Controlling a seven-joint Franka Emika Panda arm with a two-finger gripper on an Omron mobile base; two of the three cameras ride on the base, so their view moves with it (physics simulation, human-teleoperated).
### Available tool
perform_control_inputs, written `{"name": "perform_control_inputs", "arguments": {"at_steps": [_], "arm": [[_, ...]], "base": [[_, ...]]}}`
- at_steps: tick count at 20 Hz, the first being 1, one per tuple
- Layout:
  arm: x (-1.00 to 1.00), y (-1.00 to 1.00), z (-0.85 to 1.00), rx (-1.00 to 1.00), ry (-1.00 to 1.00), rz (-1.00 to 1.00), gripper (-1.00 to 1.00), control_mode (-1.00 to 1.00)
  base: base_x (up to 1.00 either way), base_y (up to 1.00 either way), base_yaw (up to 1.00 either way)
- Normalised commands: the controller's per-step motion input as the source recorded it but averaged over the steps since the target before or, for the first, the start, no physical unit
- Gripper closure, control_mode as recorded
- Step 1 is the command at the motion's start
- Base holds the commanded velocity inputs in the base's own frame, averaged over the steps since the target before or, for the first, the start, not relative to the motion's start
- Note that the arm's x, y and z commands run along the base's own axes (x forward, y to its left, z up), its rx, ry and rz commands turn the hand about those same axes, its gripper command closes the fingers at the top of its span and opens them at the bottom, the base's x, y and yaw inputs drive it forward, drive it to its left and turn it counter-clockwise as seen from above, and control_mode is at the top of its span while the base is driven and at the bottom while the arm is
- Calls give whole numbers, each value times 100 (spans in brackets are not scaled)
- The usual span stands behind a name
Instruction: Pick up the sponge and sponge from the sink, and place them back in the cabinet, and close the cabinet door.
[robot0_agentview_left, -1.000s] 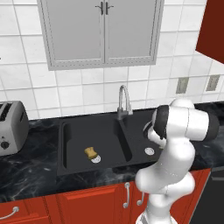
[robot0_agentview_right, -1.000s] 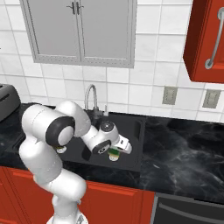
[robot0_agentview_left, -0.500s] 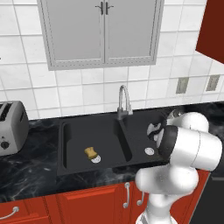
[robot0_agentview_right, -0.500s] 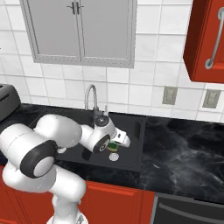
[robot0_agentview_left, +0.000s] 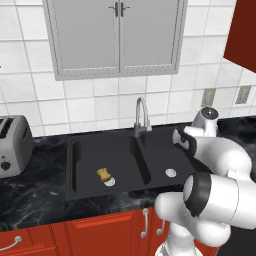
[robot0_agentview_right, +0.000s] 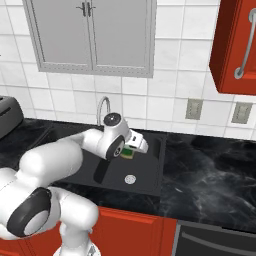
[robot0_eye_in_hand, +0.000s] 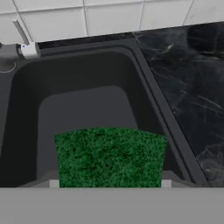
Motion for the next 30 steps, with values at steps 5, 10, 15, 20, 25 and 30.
{"name": "perform_control_inputs", "arguments": {"at_steps": [5,10,15,20,25,30], "arm": [[-14,1,73,0,0,1,100,-100],[-21,14,63,0,0,3,100,-100],[-23,34,50,0,0,5,100,-100],[-23,38,48,0,0,5,100,-100],[-22,36,44,0,0,5,100,-100],[-26,37,19,0,0,6,100,-100]], "base": [[0,0,0],[0,0,0],[0,0,0],[0,0,0],[0,0,0],[0,0,0]]}}
